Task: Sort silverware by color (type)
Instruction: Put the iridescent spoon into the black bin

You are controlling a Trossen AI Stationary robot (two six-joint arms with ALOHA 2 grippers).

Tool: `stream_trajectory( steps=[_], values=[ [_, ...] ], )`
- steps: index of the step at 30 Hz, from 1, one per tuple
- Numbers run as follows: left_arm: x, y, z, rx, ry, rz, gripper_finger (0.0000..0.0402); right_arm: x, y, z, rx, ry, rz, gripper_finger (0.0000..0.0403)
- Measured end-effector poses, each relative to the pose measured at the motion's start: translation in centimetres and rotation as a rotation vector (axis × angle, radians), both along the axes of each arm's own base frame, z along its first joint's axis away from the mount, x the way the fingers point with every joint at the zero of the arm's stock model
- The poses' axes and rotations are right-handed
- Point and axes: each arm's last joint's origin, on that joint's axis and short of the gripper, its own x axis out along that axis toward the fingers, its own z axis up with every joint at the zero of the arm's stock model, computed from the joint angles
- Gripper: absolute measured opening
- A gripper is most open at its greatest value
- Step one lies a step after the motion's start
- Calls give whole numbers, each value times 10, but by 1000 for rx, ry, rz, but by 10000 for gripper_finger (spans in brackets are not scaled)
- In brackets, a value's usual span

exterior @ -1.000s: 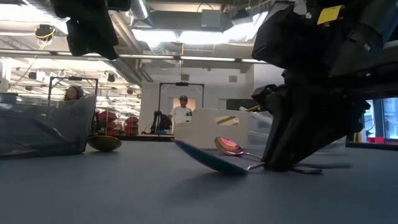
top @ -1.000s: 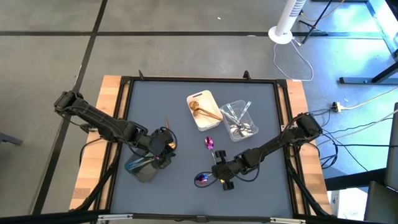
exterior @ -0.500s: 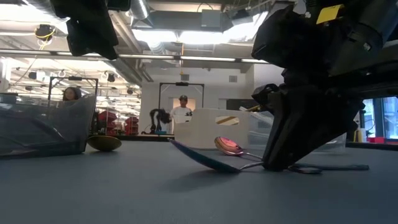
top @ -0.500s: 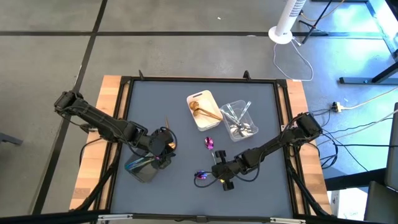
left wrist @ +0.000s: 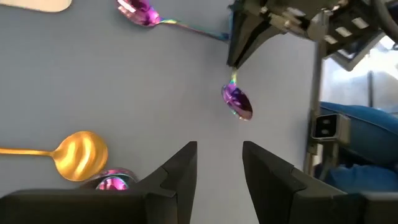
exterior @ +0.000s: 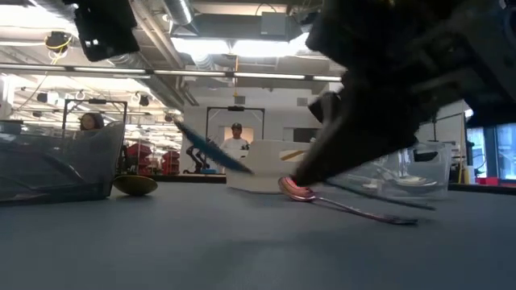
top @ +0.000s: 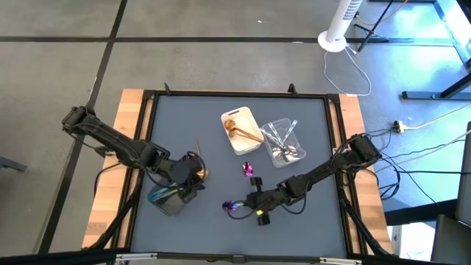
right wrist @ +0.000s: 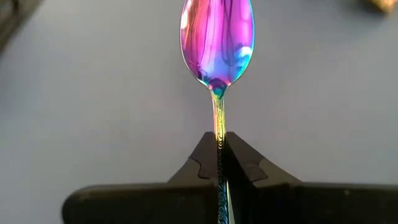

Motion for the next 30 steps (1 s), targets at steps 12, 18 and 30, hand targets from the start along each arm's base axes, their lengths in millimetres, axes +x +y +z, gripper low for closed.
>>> stream_trajectory(
  steps=[12,18,30],
  values=[
    [-21,-6,23,3,-120,-7,123,16,0,27,3,-345,-220,1],
    [-23,-6,31,55,-209,73,123,21,-3,44,-4,-539,-434,1],
    [-3,-8,38,115,-415,267,123,24,-18,67,34,-773,-777,1]
  ],
)
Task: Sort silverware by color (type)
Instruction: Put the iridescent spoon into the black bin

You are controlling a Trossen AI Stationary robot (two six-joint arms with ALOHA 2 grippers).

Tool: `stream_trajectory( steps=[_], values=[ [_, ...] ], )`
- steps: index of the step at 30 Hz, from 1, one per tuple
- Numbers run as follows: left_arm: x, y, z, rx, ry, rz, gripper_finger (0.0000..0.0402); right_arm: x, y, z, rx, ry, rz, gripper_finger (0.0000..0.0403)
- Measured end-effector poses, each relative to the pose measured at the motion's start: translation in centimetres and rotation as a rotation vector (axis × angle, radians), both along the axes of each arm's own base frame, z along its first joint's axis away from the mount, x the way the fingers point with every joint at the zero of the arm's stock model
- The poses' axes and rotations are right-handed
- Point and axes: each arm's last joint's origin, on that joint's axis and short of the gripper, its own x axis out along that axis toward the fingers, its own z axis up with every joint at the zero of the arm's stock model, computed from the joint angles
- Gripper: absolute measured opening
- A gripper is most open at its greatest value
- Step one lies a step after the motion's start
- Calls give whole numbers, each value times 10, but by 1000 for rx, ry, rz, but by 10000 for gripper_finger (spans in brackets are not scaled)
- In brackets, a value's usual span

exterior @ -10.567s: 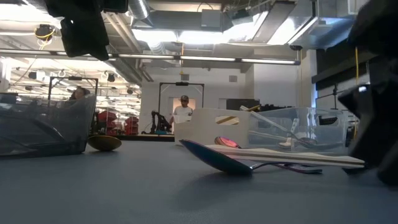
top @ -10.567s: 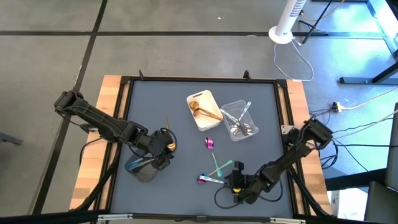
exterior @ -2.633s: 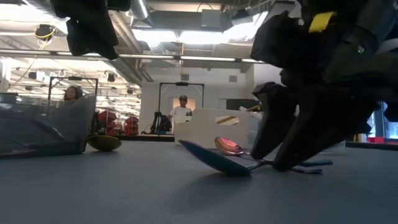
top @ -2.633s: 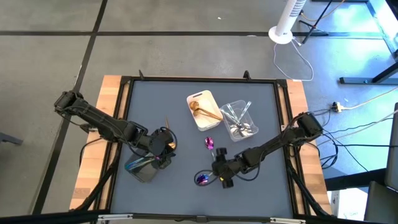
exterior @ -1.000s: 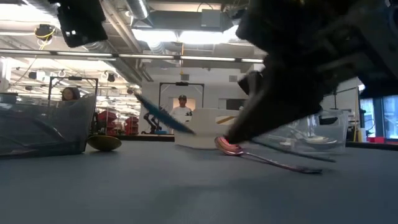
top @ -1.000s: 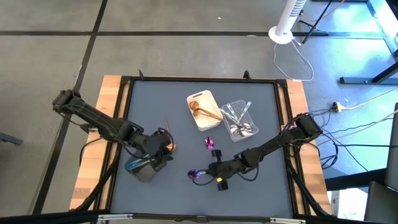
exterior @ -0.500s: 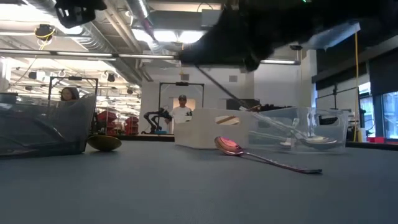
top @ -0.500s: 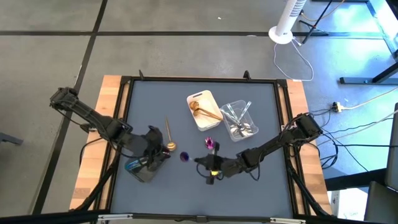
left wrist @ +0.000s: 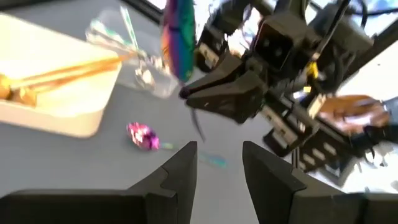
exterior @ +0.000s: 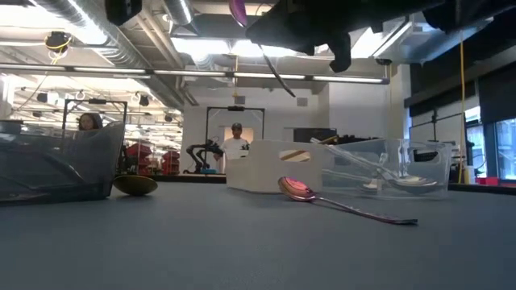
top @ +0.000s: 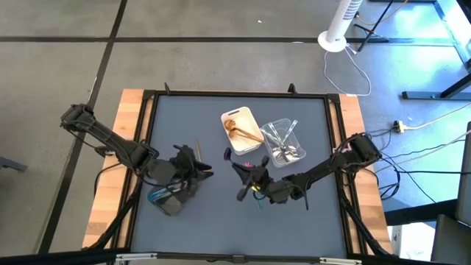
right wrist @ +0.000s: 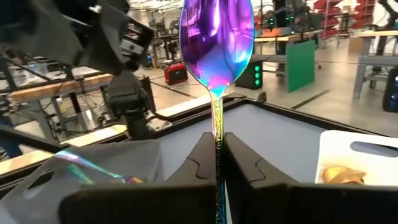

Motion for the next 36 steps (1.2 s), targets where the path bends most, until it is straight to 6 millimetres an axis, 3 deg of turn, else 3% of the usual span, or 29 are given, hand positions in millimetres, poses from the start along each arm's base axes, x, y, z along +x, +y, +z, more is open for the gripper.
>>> stream_trajectory(
  steps=[8,21,36],
  values=[
    [21,-4,-2,7,-126,120,123,7,-18,2,10,-19,-44,1],
    [58,3,-27,1,-148,214,123,7,-17,8,37,-80,-24,1],
    [62,9,-31,36,-149,286,123,7,-16,9,95,-124,21,1]
  ],
)
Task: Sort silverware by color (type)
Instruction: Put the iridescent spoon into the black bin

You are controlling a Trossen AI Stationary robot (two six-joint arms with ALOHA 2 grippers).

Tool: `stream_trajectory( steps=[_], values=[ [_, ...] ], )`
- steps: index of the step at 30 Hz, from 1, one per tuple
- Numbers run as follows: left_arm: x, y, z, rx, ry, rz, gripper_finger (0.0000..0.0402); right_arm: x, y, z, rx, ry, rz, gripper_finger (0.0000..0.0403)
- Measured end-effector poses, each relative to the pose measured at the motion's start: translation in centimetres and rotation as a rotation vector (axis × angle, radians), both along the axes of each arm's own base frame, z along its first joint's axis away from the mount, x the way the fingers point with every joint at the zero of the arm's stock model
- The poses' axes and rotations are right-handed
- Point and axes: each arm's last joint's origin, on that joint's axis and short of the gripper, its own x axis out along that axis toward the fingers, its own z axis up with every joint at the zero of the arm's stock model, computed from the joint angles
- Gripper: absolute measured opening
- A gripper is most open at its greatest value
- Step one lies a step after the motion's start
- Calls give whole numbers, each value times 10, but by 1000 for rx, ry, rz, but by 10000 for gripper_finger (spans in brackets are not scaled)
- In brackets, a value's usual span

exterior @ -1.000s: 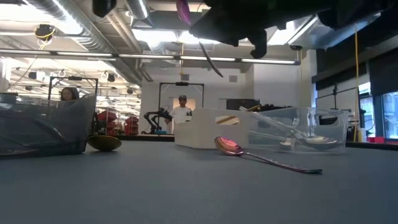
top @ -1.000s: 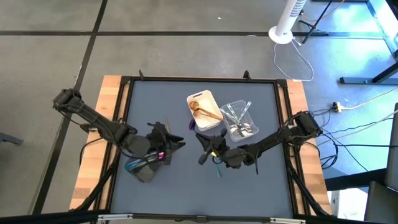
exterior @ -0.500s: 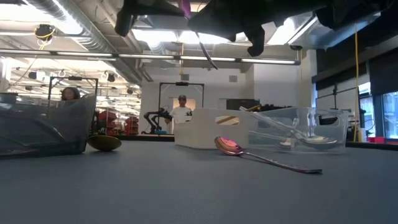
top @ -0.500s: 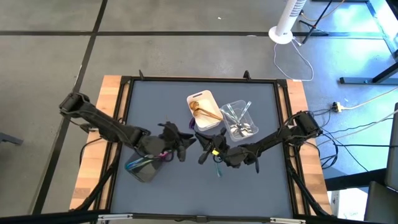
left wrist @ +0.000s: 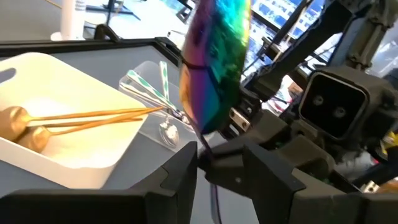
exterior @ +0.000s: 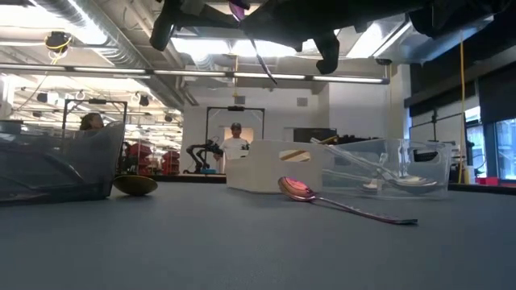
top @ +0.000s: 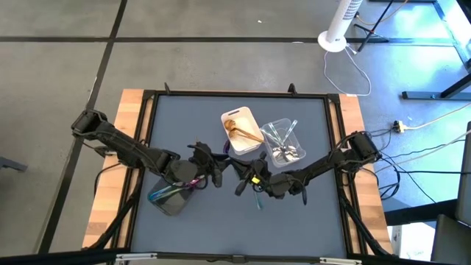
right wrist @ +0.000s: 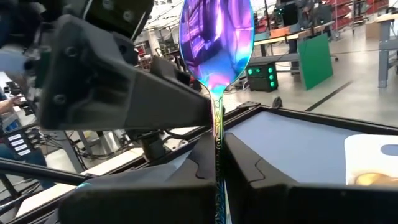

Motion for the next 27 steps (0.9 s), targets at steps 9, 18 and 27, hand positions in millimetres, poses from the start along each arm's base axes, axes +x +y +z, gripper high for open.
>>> stream_trajectory(
  steps=[9,18,27],
  values=[
    [0,1,0,12,-4,31,123,1,2,0,-3,-4,62,1],
    [0,2,0,12,-3,34,122,1,2,0,19,-18,74,1],
    [0,2,0,12,-2,33,71,1,2,0,18,-18,79,1]
  ],
)
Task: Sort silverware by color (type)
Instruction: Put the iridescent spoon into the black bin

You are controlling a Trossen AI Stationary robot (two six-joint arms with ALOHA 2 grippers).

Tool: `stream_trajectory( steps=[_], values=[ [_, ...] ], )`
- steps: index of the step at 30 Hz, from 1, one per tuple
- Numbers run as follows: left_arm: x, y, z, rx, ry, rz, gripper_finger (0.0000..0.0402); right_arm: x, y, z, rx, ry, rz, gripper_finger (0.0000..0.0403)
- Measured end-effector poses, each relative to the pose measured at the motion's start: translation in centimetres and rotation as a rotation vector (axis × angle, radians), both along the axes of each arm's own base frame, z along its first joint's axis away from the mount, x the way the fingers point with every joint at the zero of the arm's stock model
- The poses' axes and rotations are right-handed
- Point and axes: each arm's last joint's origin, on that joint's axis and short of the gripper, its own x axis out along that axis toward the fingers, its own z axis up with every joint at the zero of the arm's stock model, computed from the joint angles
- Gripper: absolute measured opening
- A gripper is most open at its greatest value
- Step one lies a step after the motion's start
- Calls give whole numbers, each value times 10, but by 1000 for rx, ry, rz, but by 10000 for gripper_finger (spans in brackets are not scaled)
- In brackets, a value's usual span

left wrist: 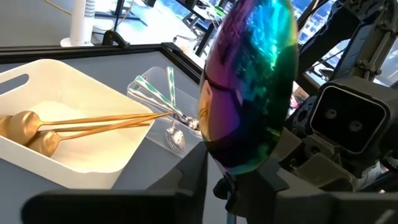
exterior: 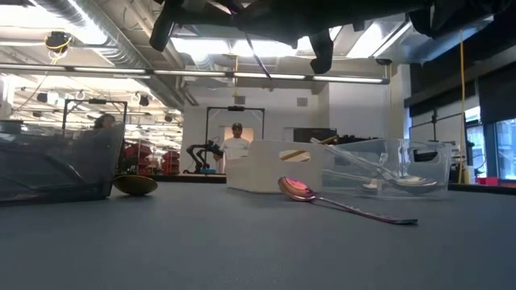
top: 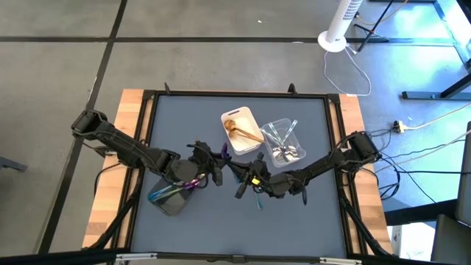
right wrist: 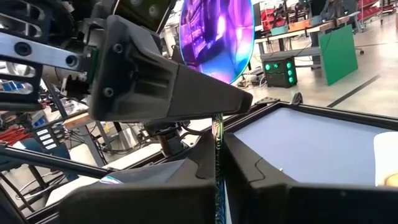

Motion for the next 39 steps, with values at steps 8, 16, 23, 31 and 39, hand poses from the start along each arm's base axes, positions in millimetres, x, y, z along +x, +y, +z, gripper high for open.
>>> stream_trajectory(
  steps=[8,16,23,31,39],
  values=[
    [0,0,1,12,4,-14,6,1,0,0,-6,5,19,1],
    [1,-1,1,12,10,-31,4,0,0,0,-8,7,20,15],
    [0,-1,0,21,20,-27,3,0,0,0,-8,5,18,83],
    [-2,-3,4,-44,13,-159,2,0,3,-1,-71,39,31,121],
    [-17,-2,15,-260,21,-298,2,-5,21,-2,-91,52,168,120]
  ],
)
